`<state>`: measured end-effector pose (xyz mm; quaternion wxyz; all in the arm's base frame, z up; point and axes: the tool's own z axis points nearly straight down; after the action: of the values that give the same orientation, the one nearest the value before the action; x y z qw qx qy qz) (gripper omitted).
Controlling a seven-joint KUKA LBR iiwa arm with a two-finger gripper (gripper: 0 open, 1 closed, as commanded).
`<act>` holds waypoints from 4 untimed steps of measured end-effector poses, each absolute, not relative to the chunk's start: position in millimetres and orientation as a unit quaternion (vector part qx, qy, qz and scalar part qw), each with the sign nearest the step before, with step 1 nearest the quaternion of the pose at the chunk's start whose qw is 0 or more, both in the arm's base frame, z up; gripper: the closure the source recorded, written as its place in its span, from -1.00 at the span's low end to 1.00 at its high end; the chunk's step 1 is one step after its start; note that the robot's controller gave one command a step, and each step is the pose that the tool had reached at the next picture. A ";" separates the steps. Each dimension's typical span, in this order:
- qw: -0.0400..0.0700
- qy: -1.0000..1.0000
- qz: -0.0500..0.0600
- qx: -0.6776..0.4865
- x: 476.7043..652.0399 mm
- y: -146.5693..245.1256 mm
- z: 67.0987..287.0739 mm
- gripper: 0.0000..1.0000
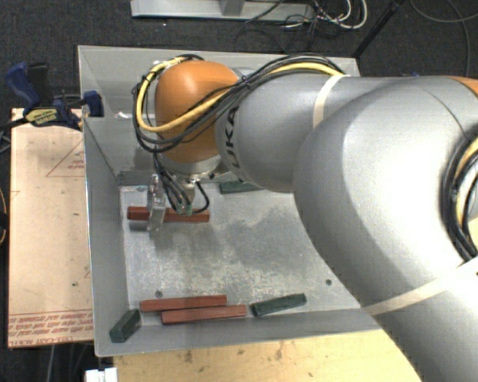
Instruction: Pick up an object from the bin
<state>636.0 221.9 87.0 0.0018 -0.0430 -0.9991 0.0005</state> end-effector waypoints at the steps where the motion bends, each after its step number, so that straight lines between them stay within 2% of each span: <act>1: -0.001 -0.974 -0.001 -0.225 653.5 214.1 144.9 1.00; 2: -0.001 -0.974 -0.001 -0.225 653.5 214.1 144.9 1.00; 3: 0.000 -0.974 0.000 -0.227 642.7 208.8 153.3 1.00; 4: 0.000 -0.972 0.000 -0.236 608.6 205.0 141.6 1.00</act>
Offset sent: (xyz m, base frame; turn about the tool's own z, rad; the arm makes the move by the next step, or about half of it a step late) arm 0.0000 0.0000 0.0000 0.0000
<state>608.6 205.0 141.6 -0.0002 -0.2358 -0.9718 -0.0002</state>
